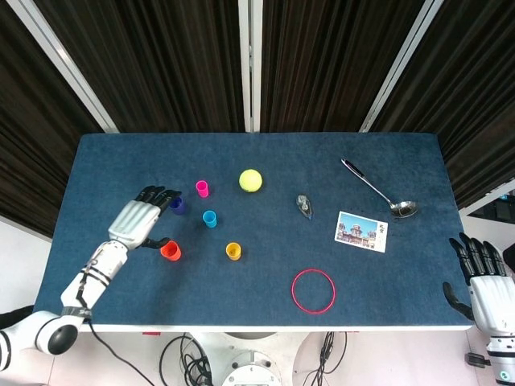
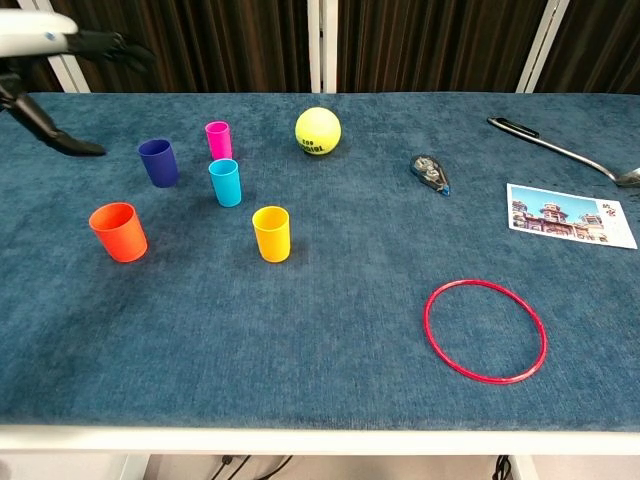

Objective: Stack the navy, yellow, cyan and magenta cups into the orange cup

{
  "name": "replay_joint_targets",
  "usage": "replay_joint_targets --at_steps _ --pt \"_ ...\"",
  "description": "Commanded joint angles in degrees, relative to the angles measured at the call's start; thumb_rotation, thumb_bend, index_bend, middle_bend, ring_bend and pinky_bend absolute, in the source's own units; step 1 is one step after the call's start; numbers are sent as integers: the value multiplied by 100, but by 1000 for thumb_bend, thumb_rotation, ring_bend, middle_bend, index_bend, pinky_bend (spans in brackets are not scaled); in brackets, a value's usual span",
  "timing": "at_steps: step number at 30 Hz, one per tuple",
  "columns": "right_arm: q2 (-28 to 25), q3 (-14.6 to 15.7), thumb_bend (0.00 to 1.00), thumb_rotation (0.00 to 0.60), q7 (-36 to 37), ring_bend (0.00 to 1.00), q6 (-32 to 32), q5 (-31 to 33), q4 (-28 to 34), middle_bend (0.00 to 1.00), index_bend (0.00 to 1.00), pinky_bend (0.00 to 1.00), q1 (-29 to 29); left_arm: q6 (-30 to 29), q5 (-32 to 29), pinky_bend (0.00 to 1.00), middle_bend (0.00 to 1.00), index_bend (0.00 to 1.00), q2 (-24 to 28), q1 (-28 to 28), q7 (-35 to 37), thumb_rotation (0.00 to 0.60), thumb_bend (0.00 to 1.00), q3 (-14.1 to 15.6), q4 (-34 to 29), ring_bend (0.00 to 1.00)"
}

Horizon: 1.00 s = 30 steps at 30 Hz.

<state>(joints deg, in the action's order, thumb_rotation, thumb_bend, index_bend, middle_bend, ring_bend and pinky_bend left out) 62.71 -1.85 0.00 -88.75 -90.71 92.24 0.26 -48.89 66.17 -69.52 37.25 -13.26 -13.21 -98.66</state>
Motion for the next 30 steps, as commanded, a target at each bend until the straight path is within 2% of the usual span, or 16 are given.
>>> replay_joint_targets --at_steps 1,8,13,17,25,30 --pt "18 -1 327 600 -4 0 66 70 -15 0 0 0 21 169 -246 44 96 84 -296 238 -123 600 222 18 297 0" --pt "16 -8 327 600 85 0 47 155 -83 0 0 0 -13 342 -698 45 96 85 -709 598 -327 600 224 47 900 0" --pt "-23 -22 327 600 160 0 -25 149 -77 0 0 0 -38 420 -1325 48 99 90 -989 854 -730 600 233 115 1395 0" --pt "-45 -26 327 600 235 0 -75 135 -95 0 0 0 -56 418 -1716 95 142 121 -1146 995 -944 600 244 165 1630 44" --pt "-67 -18 327 600 362 0 -46 158 -107 0 0 0 -57 363 -2104 137 209 218 -1372 1148 -1092 600 258 244 1975 117" --pt "-60 -40 327 600 376 0 -25 239 -142 0 0 0 -64 363 -2141 135 223 229 -1470 1213 -1036 600 261 236 2140 134"
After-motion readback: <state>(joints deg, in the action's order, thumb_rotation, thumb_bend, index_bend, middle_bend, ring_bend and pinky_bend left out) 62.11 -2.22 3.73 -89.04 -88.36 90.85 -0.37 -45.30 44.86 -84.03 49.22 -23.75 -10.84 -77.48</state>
